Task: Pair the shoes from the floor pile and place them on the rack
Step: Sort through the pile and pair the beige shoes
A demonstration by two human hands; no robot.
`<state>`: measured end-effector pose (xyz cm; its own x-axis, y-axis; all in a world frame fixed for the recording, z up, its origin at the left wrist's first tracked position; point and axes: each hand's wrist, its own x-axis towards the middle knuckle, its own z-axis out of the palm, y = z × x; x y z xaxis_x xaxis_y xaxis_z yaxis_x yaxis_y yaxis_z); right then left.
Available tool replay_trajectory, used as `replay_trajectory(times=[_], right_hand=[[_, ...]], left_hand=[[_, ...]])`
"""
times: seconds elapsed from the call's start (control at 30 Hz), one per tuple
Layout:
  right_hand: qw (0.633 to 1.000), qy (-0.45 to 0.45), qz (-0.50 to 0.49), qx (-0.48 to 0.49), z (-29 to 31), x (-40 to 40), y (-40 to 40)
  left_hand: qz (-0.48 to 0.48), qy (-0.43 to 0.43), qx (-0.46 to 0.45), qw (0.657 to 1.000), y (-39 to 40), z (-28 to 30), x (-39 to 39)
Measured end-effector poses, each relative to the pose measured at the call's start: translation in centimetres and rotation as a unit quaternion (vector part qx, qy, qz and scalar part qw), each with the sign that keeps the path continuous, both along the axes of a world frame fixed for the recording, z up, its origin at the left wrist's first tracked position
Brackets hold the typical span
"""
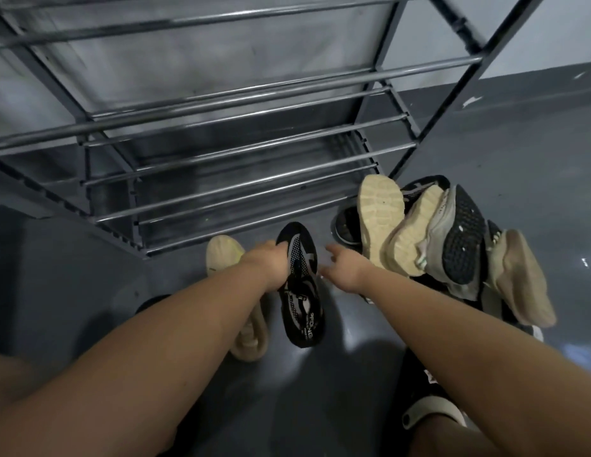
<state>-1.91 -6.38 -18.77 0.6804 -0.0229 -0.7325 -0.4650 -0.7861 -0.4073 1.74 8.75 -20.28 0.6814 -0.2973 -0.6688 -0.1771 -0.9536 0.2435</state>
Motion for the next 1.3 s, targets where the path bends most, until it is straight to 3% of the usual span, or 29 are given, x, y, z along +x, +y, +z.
replay_trajectory(times=[0.07,0.13,0.27,0.4,0.7,0.93,1.2,1.3], right_hand=[[0.986,-0.057,0.100,-0.124,0.7,-0.6,-1.8],[0.963,-0.105,0.139,-0.204,1.7,-1.5,-3.4],[0.937,-0.177,0.122,-0.274,3.5,-3.5,-6.3],[0.931,-0.177,0.067,-0.311,4.7,-5.9,-9.6],[0.937,-0.139,-0.057,-0.315,4.2,-9.7,-15.9],[0.944,-0.112,-0.072,-0.301,3.4,-8.3,-18.2],[0.969,-0.007,-0.042,-0.245,1.7,-6.3,-20.0],[0.973,-0.047,-0.125,-0.189,2.3,-5.9,-20.4]], left_hand=[[-0.062,-0.055,0.011,0.996,0.5,1.0,-0.6],[-0.098,-0.091,0.003,0.991,0.4,1.8,-1.5],[-0.146,-0.133,-0.019,0.980,-1.2,2.9,-3.4],[-0.185,-0.152,-0.025,0.971,-3.5,3.9,-5.1],[-0.201,-0.128,-0.072,0.969,-10.4,4.6,-6.4],[-0.129,-0.078,-0.114,0.982,-15.8,3.5,-4.6],[-0.096,-0.058,-0.133,0.985,-20.9,1.3,-3.3],[-0.055,-0.032,-0.172,0.983,-21.7,0.8,-3.5]])
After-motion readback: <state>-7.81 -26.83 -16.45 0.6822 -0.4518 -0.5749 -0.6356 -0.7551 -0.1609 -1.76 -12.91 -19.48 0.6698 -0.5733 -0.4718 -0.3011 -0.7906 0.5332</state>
